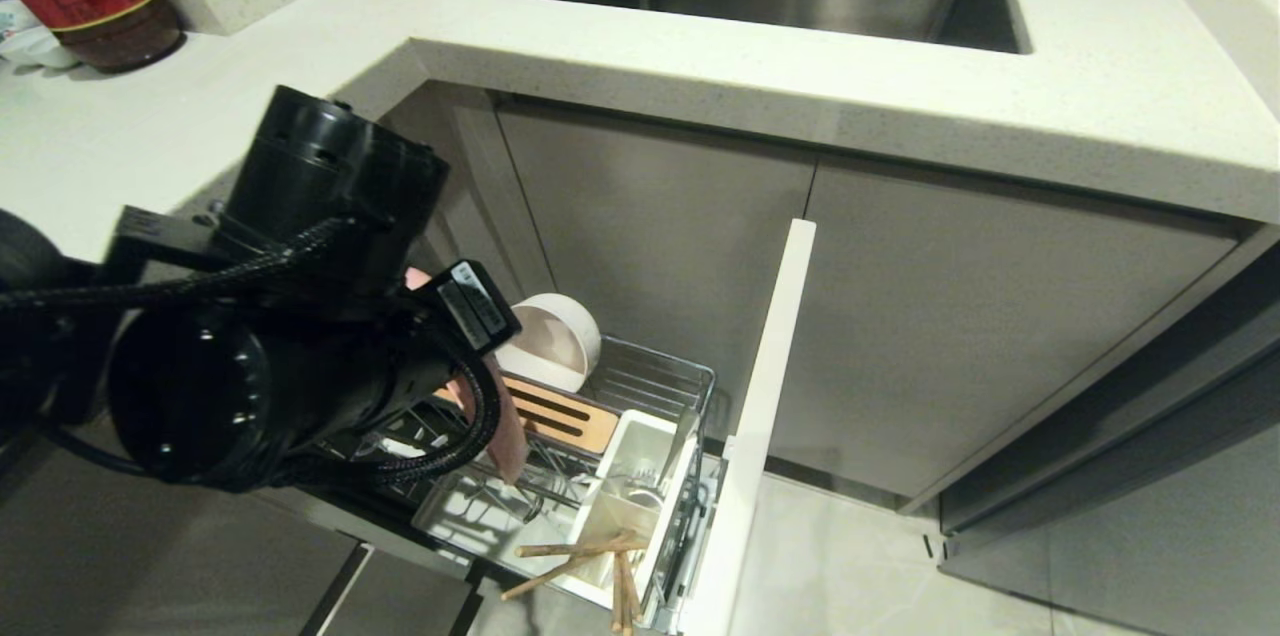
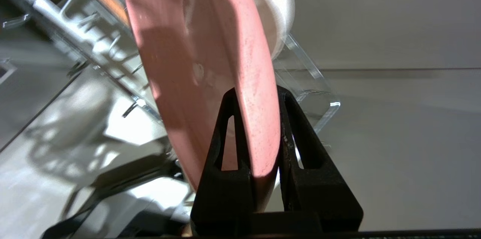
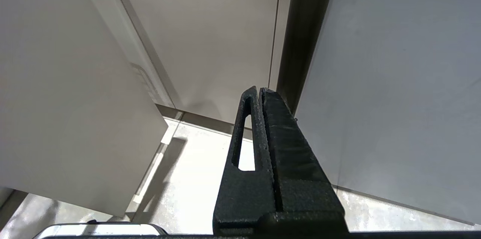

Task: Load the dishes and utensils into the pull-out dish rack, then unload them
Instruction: Take the plate out of the cupboard

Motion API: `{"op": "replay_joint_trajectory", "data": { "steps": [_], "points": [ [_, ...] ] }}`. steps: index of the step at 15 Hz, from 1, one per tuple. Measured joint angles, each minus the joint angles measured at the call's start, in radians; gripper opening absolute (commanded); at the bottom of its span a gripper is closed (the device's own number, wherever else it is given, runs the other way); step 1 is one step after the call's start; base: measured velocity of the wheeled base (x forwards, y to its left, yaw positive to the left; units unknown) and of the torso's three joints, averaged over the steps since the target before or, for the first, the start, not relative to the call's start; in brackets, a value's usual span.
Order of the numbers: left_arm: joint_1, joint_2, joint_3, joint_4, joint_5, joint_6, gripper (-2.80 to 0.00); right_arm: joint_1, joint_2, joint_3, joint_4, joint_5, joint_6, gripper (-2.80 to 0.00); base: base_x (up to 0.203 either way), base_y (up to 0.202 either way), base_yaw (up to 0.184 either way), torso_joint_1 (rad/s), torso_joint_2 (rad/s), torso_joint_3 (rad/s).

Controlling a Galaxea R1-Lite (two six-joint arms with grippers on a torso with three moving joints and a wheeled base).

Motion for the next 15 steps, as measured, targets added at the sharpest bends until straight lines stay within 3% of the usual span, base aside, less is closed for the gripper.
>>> {"op": "replay_joint_trajectory", "data": {
  "steps": [3,9,15],
  "points": [
    [-0.055,-0.081,-0.017,-0.001,0.017,0.030,-2.80,0.000,0.000,0.000,0.000,0.000,0.000,-2.80,0.000,0.000,0.000,0.000,0.00,0.000],
    [-0.228,-0.262,-0.078,-0.009,0.101,0.158,-2.80,0.000,0.000,0.000,0.000,0.000,0.000,-2.80,0.000,0.000,0.000,0.000,0.00,0.000],
    [-0.249,-0.400,-0.177,-0.093,0.107,0.374,-2.80,0.000,0.000,0.000,0.000,0.000,0.000,-2.80,0.000,0.000,0.000,0.000,0.00,0.000]
  ]
}}
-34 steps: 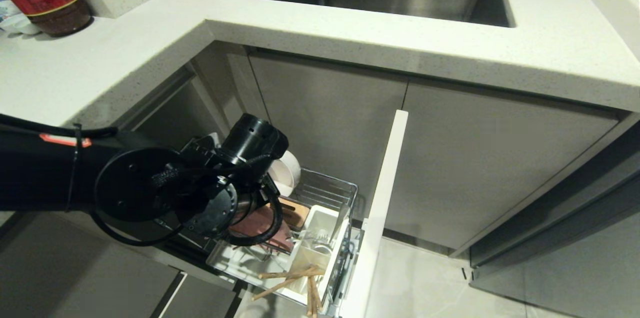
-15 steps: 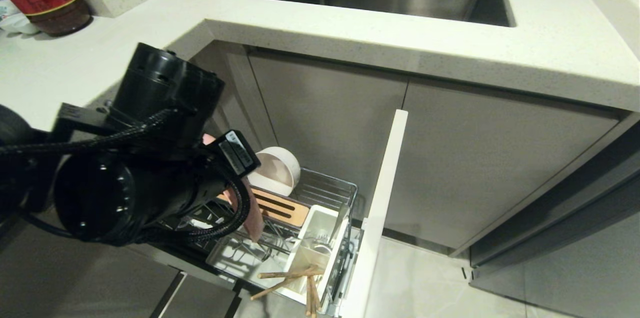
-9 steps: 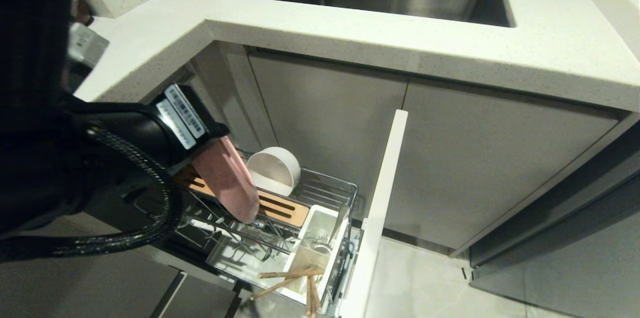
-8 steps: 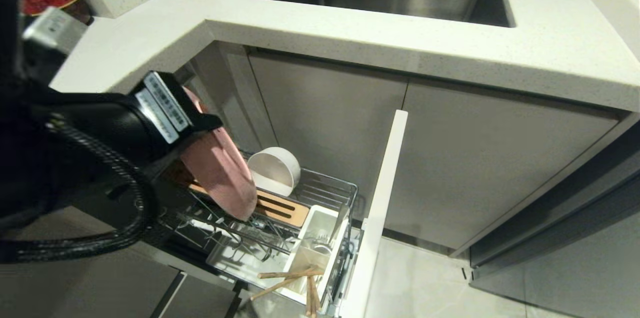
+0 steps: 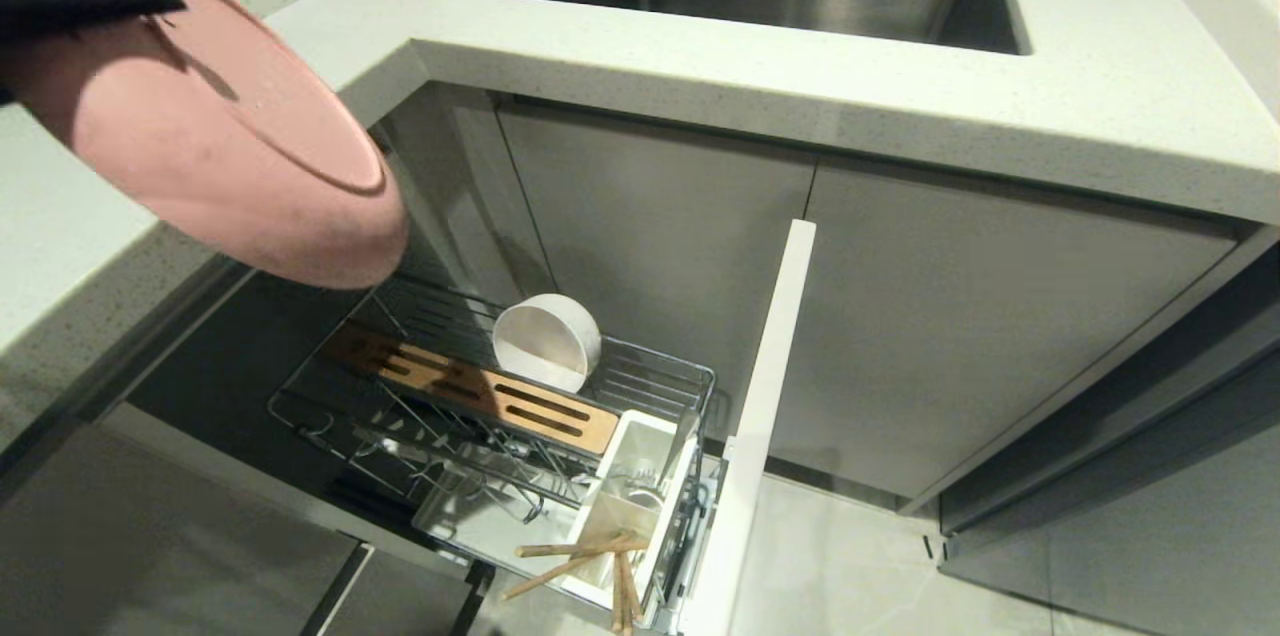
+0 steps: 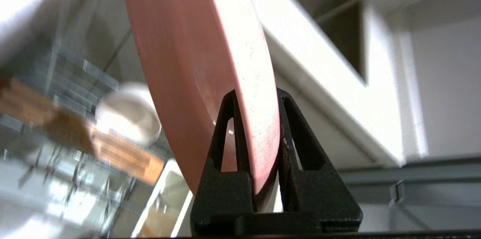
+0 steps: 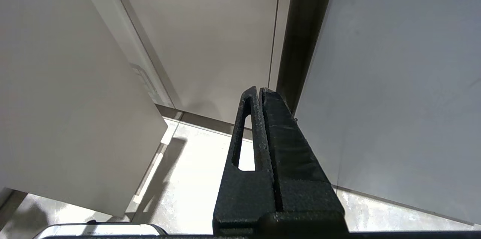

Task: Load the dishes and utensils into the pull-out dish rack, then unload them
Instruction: Take the plate out of the cupboard

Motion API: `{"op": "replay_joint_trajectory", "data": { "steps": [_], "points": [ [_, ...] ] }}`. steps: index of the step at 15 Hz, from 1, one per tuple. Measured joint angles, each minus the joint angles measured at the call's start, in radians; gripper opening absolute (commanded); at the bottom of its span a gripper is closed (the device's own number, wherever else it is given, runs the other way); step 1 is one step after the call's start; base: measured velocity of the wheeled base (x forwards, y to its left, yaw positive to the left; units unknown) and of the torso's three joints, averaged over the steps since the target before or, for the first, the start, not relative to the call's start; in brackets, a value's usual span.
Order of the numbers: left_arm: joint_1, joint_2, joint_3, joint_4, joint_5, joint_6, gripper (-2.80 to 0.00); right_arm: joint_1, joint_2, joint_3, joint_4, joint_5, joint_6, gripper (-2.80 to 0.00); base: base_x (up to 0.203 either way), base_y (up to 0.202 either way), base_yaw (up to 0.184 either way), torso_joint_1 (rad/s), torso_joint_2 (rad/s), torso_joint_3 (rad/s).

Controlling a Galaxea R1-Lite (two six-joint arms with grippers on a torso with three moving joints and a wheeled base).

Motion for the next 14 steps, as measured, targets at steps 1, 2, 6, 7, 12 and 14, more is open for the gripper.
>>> {"op": "replay_joint_trajectory", "data": {
  "steps": [1,2,6,7,12,14],
  "points": [
    [0.013,-0.018,-0.006,-0.016,-0.001,0.032,-2.80,0.000,0.000,0.000,0.000,0.000,0.000,-2.80,0.000,0.000,0.000,0.000,0.00,0.000],
    [0.033,-0.033,-0.016,-0.026,-0.002,0.061,-2.80,0.000,0.000,0.000,0.000,0.000,0.000,-2.80,0.000,0.000,0.000,0.000,0.00,0.000],
    [0.168,-0.076,-0.051,-0.029,-0.033,0.146,-2.80,0.000,0.000,0.000,0.000,0.000,0.000,-2.80,0.000,0.000,0.000,0.000,0.00,0.000],
    [0.217,-0.082,-0.059,-0.027,-0.055,0.168,-2.80,0.000,0.000,0.000,0.000,0.000,0.000,-2.80,0.000,0.000,0.000,0.000,0.00,0.000],
    [0.495,-0.108,-0.075,-0.021,-0.141,0.325,-2.80,0.000,0.000,0.000,0.000,-0.001,0.000,-2.80,0.000,0.000,0.000,0.000,0.00,0.000],
    [0.608,-0.115,-0.078,-0.019,-0.188,0.376,-2.80,0.000,0.000,0.000,0.000,0.000,0.000,-2.80,0.000,0.000,0.000,0.000,0.00,0.000]
  ]
}}
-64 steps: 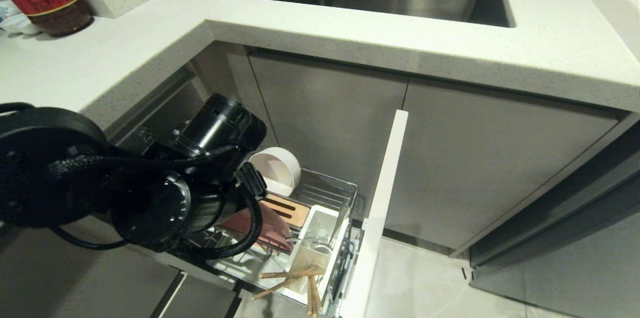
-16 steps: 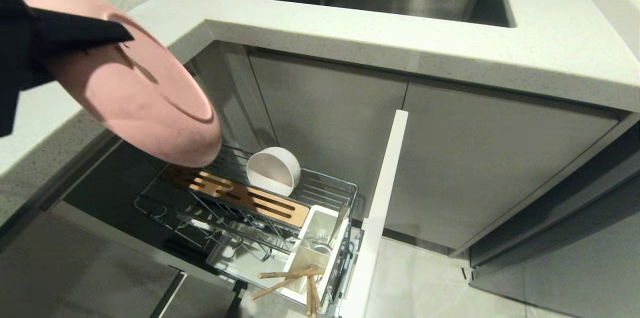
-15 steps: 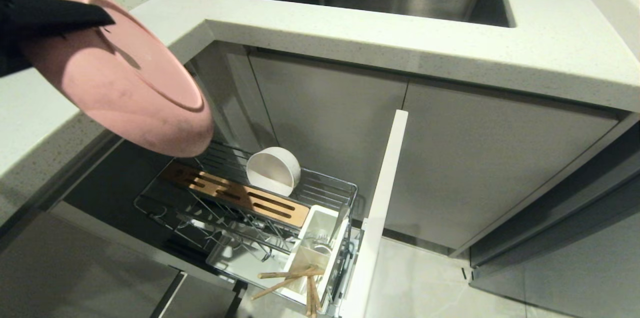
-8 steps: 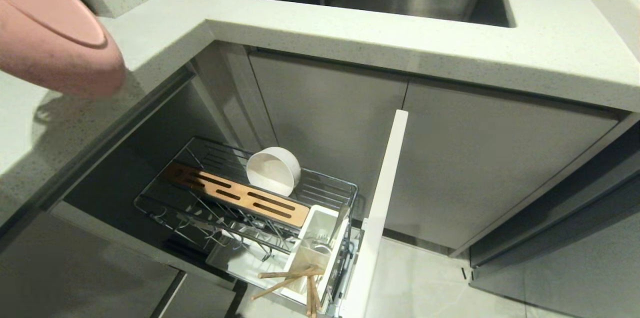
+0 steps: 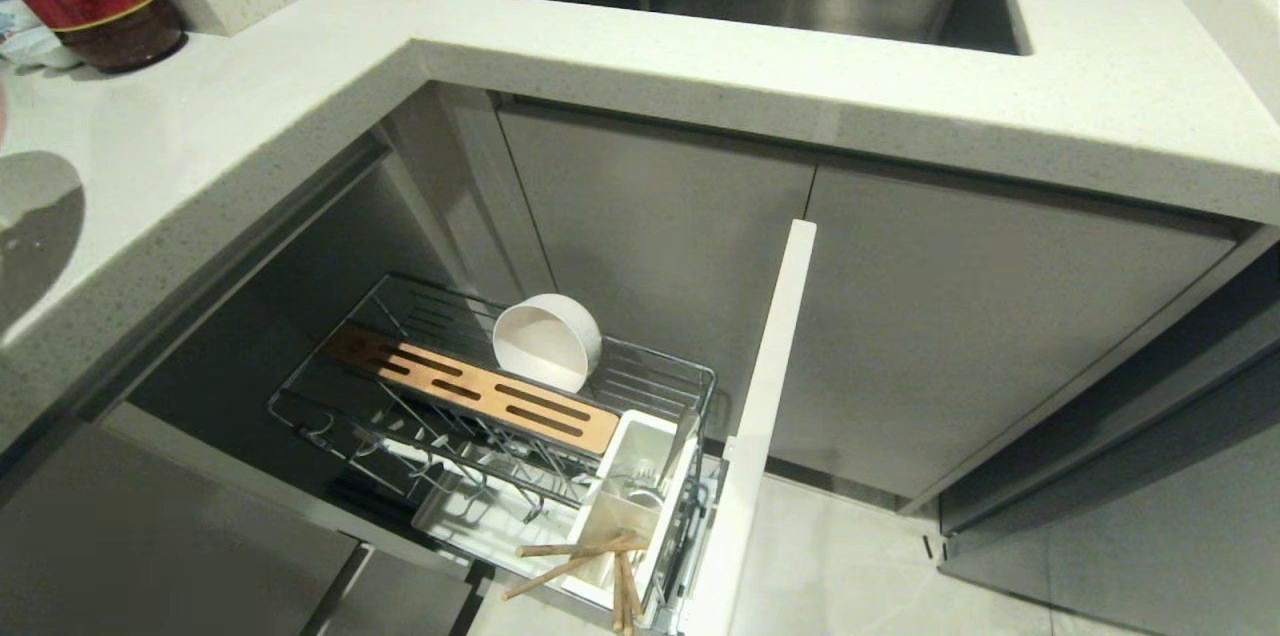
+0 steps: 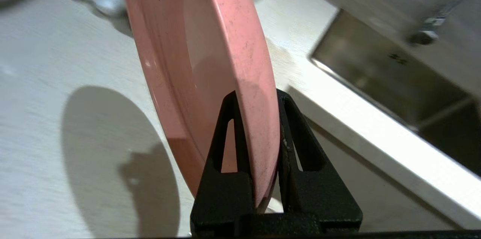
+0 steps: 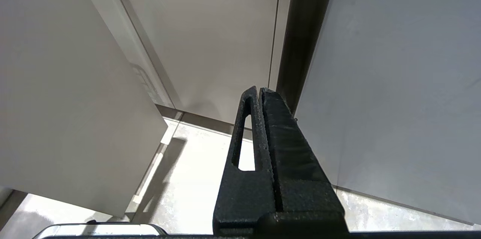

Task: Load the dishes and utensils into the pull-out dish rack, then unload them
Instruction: Take the plate out of the cupboard

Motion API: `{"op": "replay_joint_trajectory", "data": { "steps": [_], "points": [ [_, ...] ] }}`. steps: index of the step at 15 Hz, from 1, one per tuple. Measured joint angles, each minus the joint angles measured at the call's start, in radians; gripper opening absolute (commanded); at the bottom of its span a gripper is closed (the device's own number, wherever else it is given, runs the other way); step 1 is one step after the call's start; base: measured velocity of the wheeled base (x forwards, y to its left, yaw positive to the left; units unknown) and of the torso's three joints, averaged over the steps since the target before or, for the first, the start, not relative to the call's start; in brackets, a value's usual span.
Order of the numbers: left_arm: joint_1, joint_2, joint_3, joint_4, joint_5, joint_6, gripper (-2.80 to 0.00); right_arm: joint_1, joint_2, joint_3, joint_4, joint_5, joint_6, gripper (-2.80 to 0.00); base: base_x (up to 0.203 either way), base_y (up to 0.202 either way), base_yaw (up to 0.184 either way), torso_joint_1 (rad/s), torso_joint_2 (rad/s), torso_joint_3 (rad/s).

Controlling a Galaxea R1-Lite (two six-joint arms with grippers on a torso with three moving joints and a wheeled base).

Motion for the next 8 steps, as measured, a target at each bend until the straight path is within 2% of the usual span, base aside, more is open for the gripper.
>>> {"op": "replay_joint_trajectory", "data": {
  "steps": [2,4,6,8],
  "points": [
    [0.117,-0.004,-0.013,0.025,-0.059,0.069,-2.80,0.000,0.000,0.000,0.000,0.000,0.000,-2.80,0.000,0.000,0.000,0.000,0.00,0.000],
    [0.240,-0.004,-0.032,0.101,-0.118,0.153,-2.80,0.000,0.000,0.000,0.000,0.000,0.000,-2.80,0.000,0.000,0.000,0.000,0.00,0.000],
    [0.321,-0.003,-0.043,0.222,-0.167,0.255,-2.80,0.000,0.000,0.000,0.000,0.000,0.000,-2.80,0.000,0.000,0.000,0.000,0.00,0.000],
    [0.372,0.003,-0.063,0.352,-0.172,0.335,-2.80,0.000,0.000,0.000,0.000,0.000,0.000,-2.80,0.000,0.000,0.000,0.000,0.00,0.000]
  ]
}}
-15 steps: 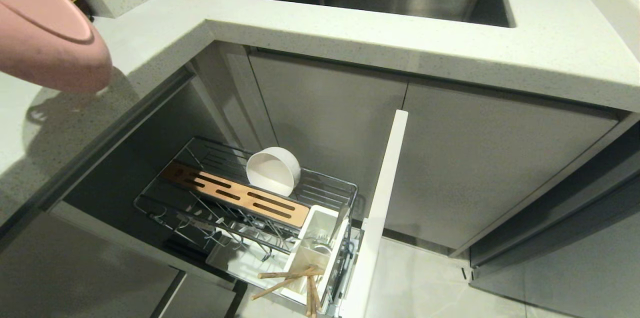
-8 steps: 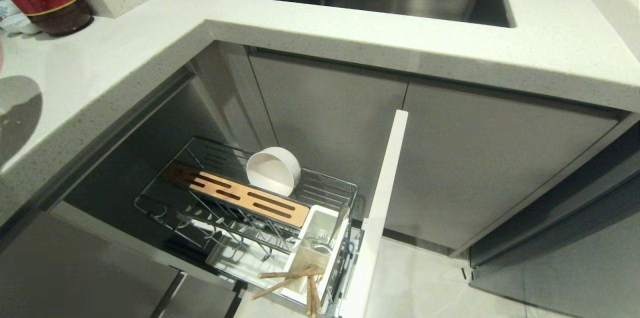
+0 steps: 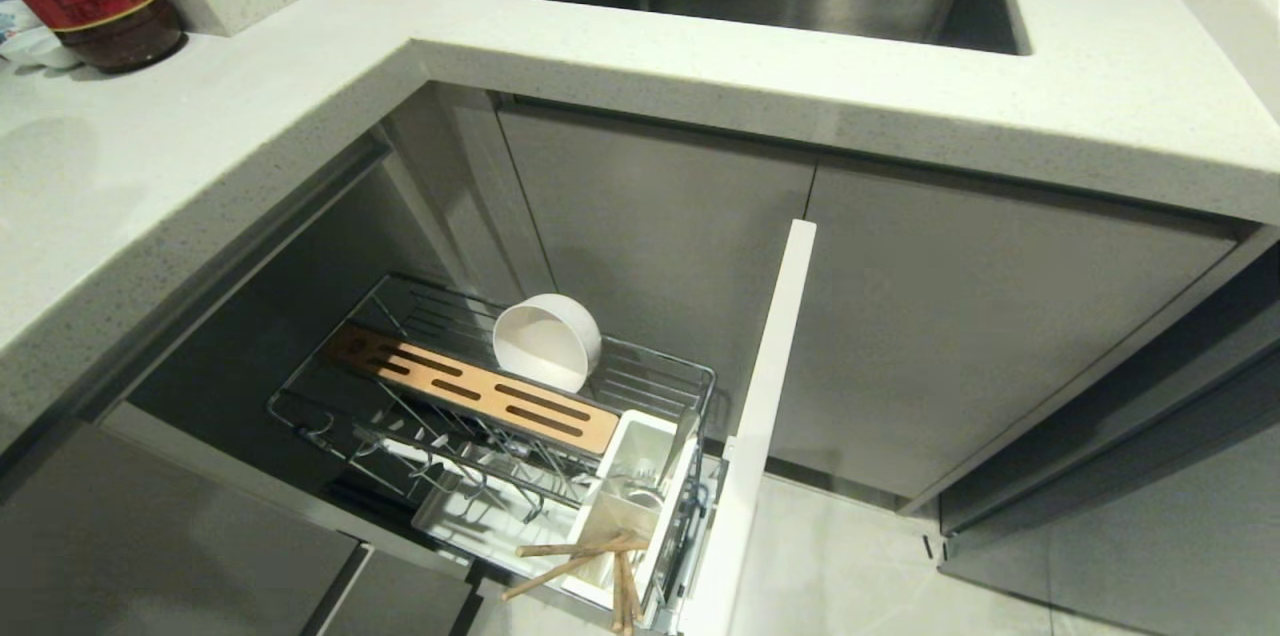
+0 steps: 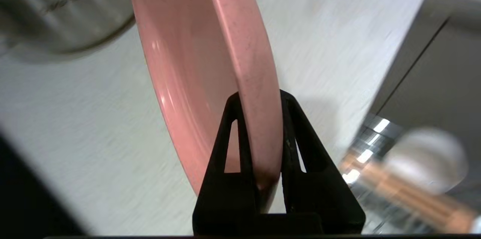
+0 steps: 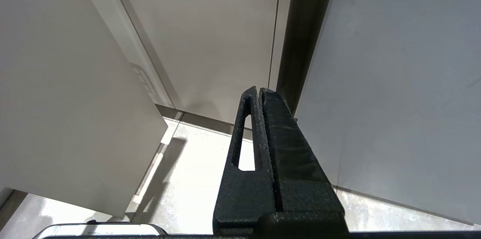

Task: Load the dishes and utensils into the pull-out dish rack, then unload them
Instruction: Take the plate out of the cupboard

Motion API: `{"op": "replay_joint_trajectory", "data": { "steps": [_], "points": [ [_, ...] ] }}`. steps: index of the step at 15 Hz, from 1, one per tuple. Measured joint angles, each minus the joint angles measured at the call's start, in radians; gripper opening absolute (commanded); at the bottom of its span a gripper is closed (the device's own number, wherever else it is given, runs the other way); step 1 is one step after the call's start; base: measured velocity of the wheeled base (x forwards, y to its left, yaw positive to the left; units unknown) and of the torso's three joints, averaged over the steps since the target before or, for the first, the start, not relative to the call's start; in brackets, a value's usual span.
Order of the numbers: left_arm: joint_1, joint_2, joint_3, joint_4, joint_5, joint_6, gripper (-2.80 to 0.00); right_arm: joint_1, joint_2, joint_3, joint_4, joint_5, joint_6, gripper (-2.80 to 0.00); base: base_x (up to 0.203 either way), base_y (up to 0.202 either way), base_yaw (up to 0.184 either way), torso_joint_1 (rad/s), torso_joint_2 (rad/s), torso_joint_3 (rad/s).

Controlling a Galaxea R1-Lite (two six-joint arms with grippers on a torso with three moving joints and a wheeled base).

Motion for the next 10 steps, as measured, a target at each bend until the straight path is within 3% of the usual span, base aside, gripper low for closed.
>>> {"op": "replay_joint_trajectory", "data": {
  "steps": [3,5,10],
  "points": [
    [0.085,0.035,-0.041,0.213,0.052,0.117,-2.80,0.000,0.000,0.000,0.000,0.000,0.000,-2.80,0.000,0.000,0.000,0.000,0.00,0.000],
    [0.113,0.068,-0.057,0.298,0.112,0.161,-2.80,0.000,0.000,0.000,0.000,0.000,0.000,-2.80,0.000,0.000,0.000,0.000,0.00,0.000],
    [0.122,0.178,-0.100,0.340,0.227,0.179,-2.80,0.000,0.000,0.000,0.000,0.000,0.000,-2.80,0.000,0.000,0.000,0.000,0.00,0.000]
  ]
}}
